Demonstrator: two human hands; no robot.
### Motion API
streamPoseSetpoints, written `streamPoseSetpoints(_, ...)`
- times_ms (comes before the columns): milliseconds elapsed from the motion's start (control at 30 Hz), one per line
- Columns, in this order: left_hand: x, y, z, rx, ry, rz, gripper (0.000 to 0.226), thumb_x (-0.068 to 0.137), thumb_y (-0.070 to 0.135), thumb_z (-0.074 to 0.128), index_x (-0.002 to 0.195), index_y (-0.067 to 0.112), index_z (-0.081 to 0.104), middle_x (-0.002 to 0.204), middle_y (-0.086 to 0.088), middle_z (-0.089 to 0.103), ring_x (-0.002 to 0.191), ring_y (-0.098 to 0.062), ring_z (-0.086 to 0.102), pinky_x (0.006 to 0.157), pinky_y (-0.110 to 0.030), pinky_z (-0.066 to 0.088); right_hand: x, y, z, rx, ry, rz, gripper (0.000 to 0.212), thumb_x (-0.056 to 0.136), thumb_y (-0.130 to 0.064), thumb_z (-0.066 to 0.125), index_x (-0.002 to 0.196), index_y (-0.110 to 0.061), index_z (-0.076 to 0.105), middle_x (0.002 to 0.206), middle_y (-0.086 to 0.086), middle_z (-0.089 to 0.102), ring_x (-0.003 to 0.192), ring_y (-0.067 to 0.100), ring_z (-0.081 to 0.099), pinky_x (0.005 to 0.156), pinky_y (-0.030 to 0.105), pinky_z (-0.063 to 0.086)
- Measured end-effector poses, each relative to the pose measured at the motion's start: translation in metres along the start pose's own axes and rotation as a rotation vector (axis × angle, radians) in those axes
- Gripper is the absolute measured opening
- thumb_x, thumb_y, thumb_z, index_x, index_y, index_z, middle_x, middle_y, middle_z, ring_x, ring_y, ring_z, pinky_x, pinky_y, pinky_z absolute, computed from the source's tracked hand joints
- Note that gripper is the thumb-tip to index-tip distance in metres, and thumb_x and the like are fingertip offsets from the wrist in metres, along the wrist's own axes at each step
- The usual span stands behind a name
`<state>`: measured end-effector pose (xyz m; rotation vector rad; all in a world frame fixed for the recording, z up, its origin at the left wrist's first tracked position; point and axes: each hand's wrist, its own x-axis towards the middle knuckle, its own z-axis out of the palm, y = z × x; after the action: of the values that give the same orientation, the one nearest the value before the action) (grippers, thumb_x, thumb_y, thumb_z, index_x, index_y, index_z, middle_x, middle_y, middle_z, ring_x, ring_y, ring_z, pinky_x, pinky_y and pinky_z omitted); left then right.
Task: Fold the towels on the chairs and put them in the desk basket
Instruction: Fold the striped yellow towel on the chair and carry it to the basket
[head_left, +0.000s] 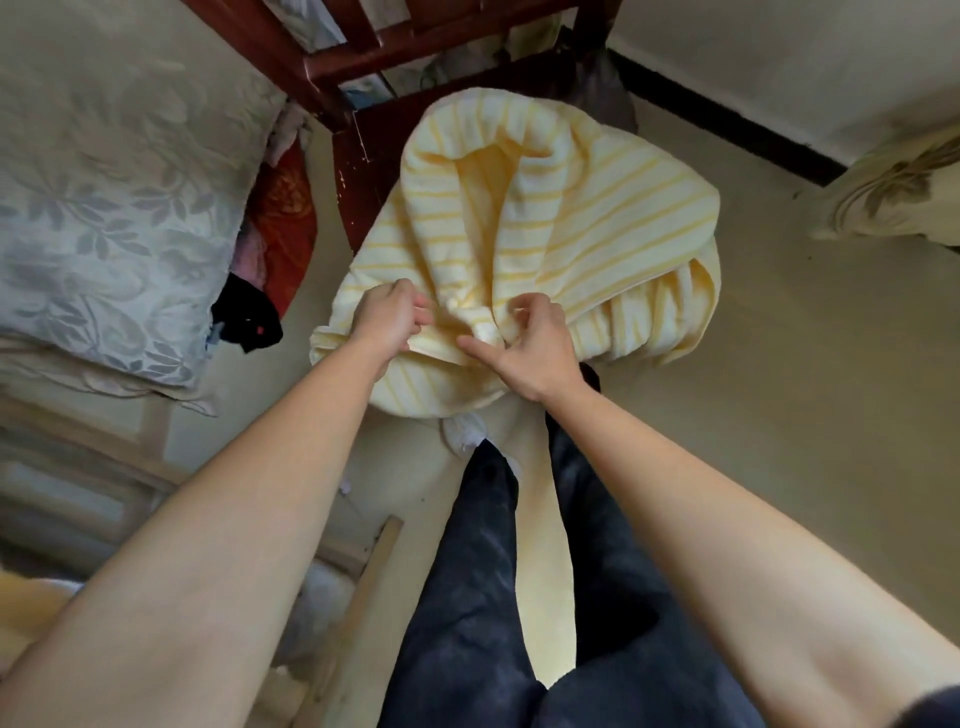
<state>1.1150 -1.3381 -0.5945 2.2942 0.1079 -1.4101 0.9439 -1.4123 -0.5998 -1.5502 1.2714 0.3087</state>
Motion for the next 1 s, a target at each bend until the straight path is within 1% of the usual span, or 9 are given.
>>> streamPoseSetpoints(133,0.01,-0.001,-0.014,0.112,0.059,0.083,0.015,0.087,0.028,0.05,0.084,0.023,0.064,0.083,0.003,0.066,0.088,-0.021,0.06,0.079,-0.037,0.051,0.0,-0.003,0.02,-0.101,0.077,-0.008,0.085,0.069,-0.061,0.079,0.13,-0.014,0.044,0.125,0.003,0.044,0.12,0.023,0.047,0.1,0.035,0.044)
streamPoseSetpoints(267,0.014,0.004,-0.017,0.159,0.085,0.124,0.019,0.084,0.038,0.054,0.071,0.025,0.056,0.09,-0.007,0.069,0.083,-0.024,0.06,0.079,-0.037,0.052,-0.002,0.002,0.023,0.113,0.113,-0.008,0.057,0.085,-0.054,0.063,0.119,-0.012,0.047,0.116,0.0,0.047,0.11,0.021,0.051,0.093,0.032,0.043)
streamPoseSetpoints(333,0.014,0.009,-0.01,0.145,0.023,0.085,0.028,0.088,0.05,0.059,0.075,0.025,0.056,0.1,-0.009,0.07,0.087,-0.022,0.062,0.08,-0.039,0.054,-0.002,0.009,0.018,0.143,0.116,-0.036,0.045,0.086,-0.043,0.053,0.118,-0.011,0.048,0.116,0.001,0.048,0.103,0.018,0.051,0.088,0.03,0.043)
streamPoseSetpoints(400,0.018,0.012,-0.001,0.121,-0.046,0.048,0.039,0.081,0.059,0.065,0.08,0.021,0.057,0.104,-0.008,0.07,0.095,-0.022,0.066,0.077,-0.038,0.053,-0.001,0.019,0.013,0.084,0.099,-0.062,0.04,0.084,-0.029,0.059,0.118,-0.012,0.047,0.117,0.001,0.047,0.098,0.017,0.052,0.082,0.031,0.045)
streamPoseSetpoints(533,0.031,0.01,0.016,0.177,0.009,0.038,0.062,0.064,0.056,0.08,0.106,0.015,0.061,0.102,0.0,0.07,0.093,-0.02,0.068,0.07,-0.03,0.05,0.006,0.038,0.014,-0.131,0.117,-0.196,0.042,0.083,-0.015,0.067,0.12,-0.009,0.049,0.119,0.004,0.05,0.101,0.02,0.054,0.072,0.023,0.034)
streamPoseSetpoints(633,0.042,0.007,0.023,0.158,0.036,0.054,0.039,0.067,0.047,0.082,0.082,0.016,0.065,0.087,0.001,0.071,0.083,-0.019,0.067,0.071,-0.031,0.053,0.012,0.034,0.011,-0.154,0.207,-0.2,0.023,0.087,-0.005,0.054,0.109,-0.008,0.05,0.099,0.003,0.055,0.084,0.028,0.056,0.063,0.03,0.03)
streamPoseSetpoints(733,0.045,0.007,0.025,0.151,0.053,0.053,0.033,0.074,0.041,0.078,0.066,0.019,0.056,0.078,-0.001,0.066,0.078,-0.019,0.062,0.074,-0.034,0.055,0.014,0.024,0.003,-0.055,0.328,-0.214,0.013,0.088,-0.003,0.05,0.1,-0.007,0.055,0.086,0.008,0.059,0.073,0.03,0.055,0.062,0.038,0.04)
streamPoseSetpoints(833,0.045,0.009,0.026,0.125,0.056,0.043,0.037,0.077,0.038,0.077,0.061,0.022,0.048,0.078,-0.005,0.061,0.074,-0.018,0.057,0.068,-0.032,0.052,0.005,0.017,0.0,-0.087,0.32,-0.328,0.017,0.083,-0.005,0.051,0.091,-0.005,0.066,0.093,0.009,0.059,0.074,0.025,0.058,0.064,0.029,0.042)
streamPoseSetpoints(1000,0.044,0.013,0.025,0.104,0.038,0.022,0.033,0.075,0.041,0.078,0.067,0.02,0.054,0.08,-0.005,0.065,0.077,-0.02,0.063,0.065,-0.03,0.051,-0.009,0.007,0.017,-0.241,0.254,-0.364,0.032,0.088,-0.034,0.059,0.094,-0.004,0.071,0.094,0.011,0.059,0.077,0.028,0.062,0.065,0.034,0.053)
